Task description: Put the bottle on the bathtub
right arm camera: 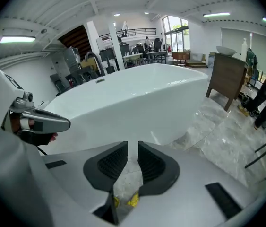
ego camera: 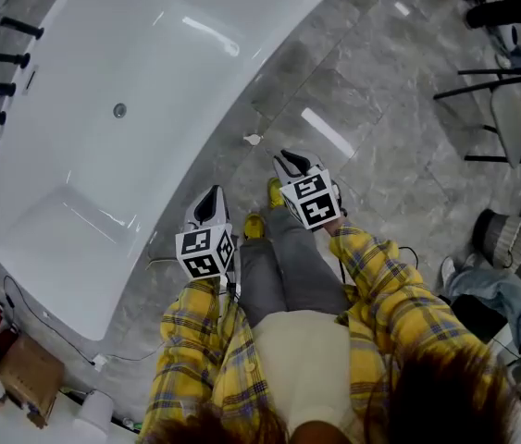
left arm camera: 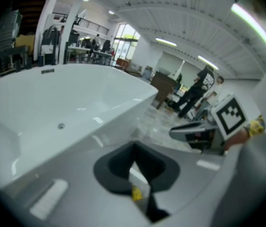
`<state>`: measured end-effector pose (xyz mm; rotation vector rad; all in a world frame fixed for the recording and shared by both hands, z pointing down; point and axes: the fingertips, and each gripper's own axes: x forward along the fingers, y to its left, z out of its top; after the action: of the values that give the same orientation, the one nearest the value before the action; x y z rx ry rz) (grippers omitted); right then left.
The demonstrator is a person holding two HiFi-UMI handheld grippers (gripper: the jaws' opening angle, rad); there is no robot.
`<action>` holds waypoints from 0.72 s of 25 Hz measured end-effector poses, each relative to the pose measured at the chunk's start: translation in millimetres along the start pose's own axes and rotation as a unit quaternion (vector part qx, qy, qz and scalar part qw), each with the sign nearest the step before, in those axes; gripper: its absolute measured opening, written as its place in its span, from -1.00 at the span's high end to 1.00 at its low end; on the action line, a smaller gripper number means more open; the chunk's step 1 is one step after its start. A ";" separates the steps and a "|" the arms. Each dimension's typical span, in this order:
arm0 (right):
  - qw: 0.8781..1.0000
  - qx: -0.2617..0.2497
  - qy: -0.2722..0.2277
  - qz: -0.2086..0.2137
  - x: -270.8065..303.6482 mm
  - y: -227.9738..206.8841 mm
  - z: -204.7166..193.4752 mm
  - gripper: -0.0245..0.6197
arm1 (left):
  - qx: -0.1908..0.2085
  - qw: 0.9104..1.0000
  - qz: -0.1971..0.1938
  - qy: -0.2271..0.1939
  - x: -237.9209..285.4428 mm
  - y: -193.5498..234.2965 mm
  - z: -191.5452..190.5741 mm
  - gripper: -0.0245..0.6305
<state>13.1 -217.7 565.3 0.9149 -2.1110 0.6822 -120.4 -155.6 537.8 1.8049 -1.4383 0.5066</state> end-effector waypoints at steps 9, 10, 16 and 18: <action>0.999 0.033 -0.034 -0.010 -37.8 4.3 16.6 0.78 | -0.001 1.000 -0.003 -0.012 -18.2 -8.4 15.3 0.90; 0.998 0.041 -0.036 -0.008 -41.0 4.8 17.6 0.79 | -0.001 1.000 -0.003 -0.013 -20.3 -9.4 16.3 0.90; 0.996 0.065 -0.056 -0.019 -60.5 2.9 26.7 0.84 | -0.004 1.000 -0.006 -0.019 -29.7 -13.6 24.9 0.90; 0.995 0.069 -0.063 -0.023 -65.8 2.3 30.4 0.85 | -0.006 1.000 -0.006 -0.022 -31.3 -13.0 28.5 0.90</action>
<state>30.9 -211.6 495.2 1.1060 -2.1664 0.7719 -121.2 -156.0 493.5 1.8256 -1.4559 0.4543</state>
